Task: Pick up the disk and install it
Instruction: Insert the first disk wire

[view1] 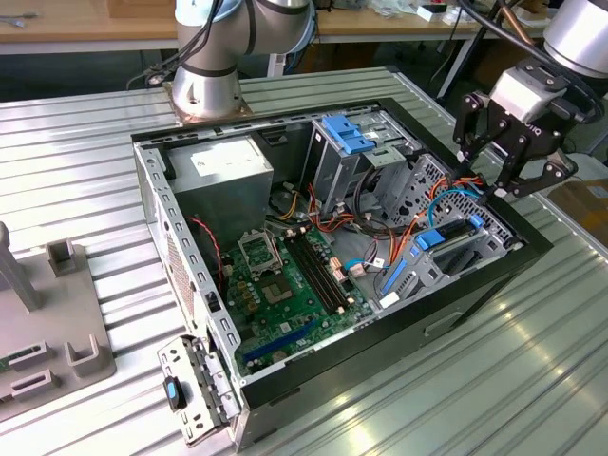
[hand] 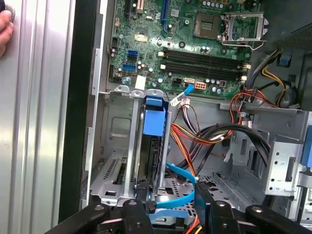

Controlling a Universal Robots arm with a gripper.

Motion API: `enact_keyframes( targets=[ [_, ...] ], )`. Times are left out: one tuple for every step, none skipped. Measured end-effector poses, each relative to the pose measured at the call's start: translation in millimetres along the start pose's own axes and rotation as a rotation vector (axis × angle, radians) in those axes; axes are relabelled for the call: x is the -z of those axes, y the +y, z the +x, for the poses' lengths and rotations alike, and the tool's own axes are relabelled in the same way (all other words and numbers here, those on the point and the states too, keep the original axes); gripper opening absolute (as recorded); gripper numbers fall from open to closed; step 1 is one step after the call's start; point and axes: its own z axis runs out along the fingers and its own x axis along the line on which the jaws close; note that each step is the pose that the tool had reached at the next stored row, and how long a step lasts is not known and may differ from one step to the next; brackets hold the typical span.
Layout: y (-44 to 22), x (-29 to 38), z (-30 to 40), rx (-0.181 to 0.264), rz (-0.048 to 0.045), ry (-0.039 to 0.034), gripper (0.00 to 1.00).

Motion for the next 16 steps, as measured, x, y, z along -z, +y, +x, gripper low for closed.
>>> enact_keyframes(
  targets=[
    [-0.8, -0.1, -0.6, 0.002, -0.0001, -0.0002, 0.5],
    [-1.7, 0.1, -1.7, 0.005, -0.0007, 0.0013, 0.5],
    [-1.8, 0.3, -1.7, 0.005, -0.001, 0.0033, 0.5],
    [-1.8, 0.7, -1.7, 0.005, -0.0011, 0.004, 0.5],
    [-1.9, 2.3, -1.9, 0.005, -0.0012, 0.0045, 0.5],
    [-2.1, 4.3, -1.9, 0.005, -0.0011, 0.0043, 0.5],
    [-2.2, 5.4, -2.0, 0.006, -0.0011, 0.0043, 0.5],
    [-2.2, 5.9, -2.0, 0.006, -0.0011, 0.004, 0.5],
    [-2.8, 5.9, -2.4, 0.006, -0.0011, 0.0041, 0.5],
    [-5.1, 5.8, -2.8, 0.007, -0.0016, 0.0045, 0.5],
    [-8.1, 5.6, -3.0, 0.009, -0.0022, 0.0046, 0.5],
    [-11.3, 5.5, -3.4, 0.011, -0.0027, 0.0046, 0.5],
    [-14.6, 5.2, -3.8, 0.018, -0.003, 0.0041, 0.5],
    [-16.7, 5.2, -4.0, 0.022, -0.0031, 0.0039, 0.5],
    [-18.5, 5.0, -4.0, 0.026, -0.0033, 0.0037, 0.5],
    [-20.2, 4.9, -3.9, 0.028, -0.0034, 0.0035, 0.5]
  ],
)
